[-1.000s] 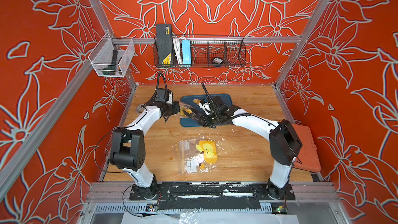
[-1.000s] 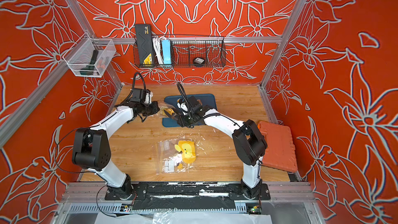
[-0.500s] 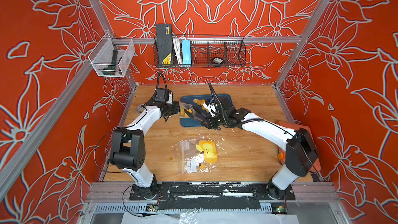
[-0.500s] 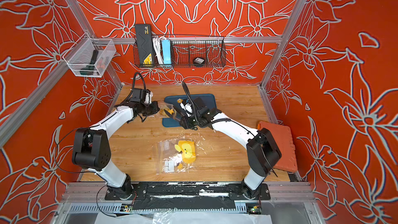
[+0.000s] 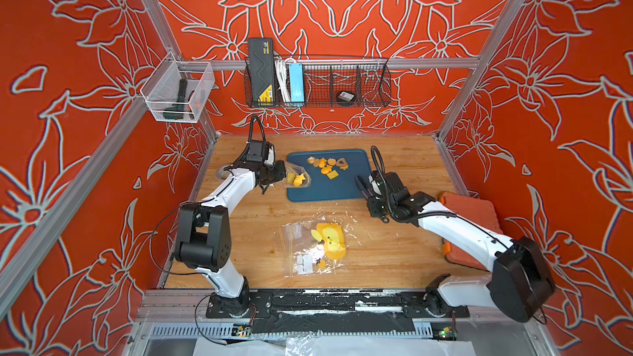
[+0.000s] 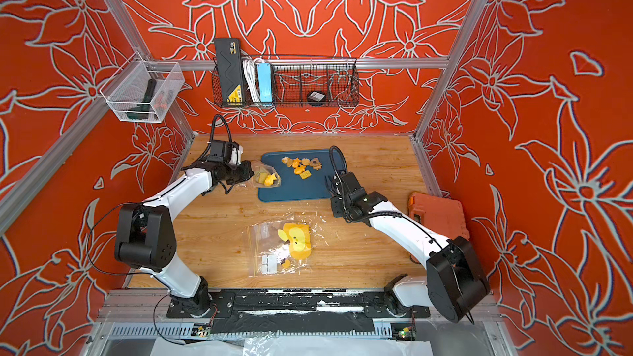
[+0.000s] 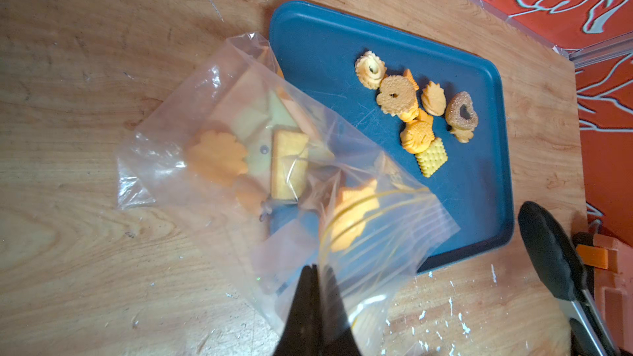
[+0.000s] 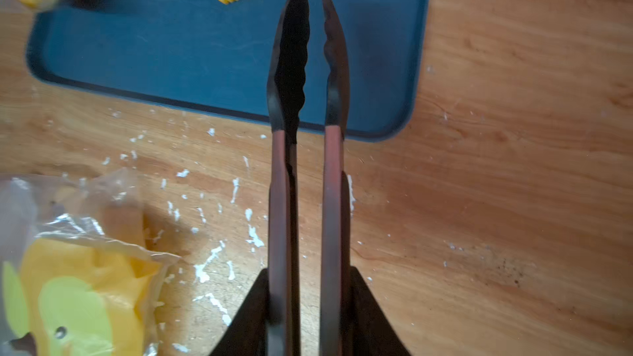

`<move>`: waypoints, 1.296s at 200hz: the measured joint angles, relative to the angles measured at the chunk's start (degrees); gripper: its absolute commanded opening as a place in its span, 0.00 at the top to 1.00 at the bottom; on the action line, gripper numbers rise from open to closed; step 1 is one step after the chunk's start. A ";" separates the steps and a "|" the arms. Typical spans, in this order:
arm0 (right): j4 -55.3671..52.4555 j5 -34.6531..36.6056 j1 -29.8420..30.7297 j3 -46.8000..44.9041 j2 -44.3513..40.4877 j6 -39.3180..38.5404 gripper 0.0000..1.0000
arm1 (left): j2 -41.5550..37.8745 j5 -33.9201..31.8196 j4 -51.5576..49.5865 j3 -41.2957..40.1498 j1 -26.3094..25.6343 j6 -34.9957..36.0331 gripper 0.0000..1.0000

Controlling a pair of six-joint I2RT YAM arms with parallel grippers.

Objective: Put the cookies into a resealable bag to prevent moisture
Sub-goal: Place the clamp on the tray.

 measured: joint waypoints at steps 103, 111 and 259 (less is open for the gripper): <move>-1.68 -3.78 -2.12 0.00 8.79 -0.33 0.54 | 0.00 0.00 0.00 0.00 0.00 0.00 1.00; -1.86 -3.93 -2.12 0.00 9.57 -0.28 0.53 | 0.00 0.00 0.00 0.00 0.00 0.00 1.00; -1.77 -4.15 -2.12 3.13 16.92 -0.13 0.28 | 0.00 0.04 0.00 0.00 0.00 0.00 1.00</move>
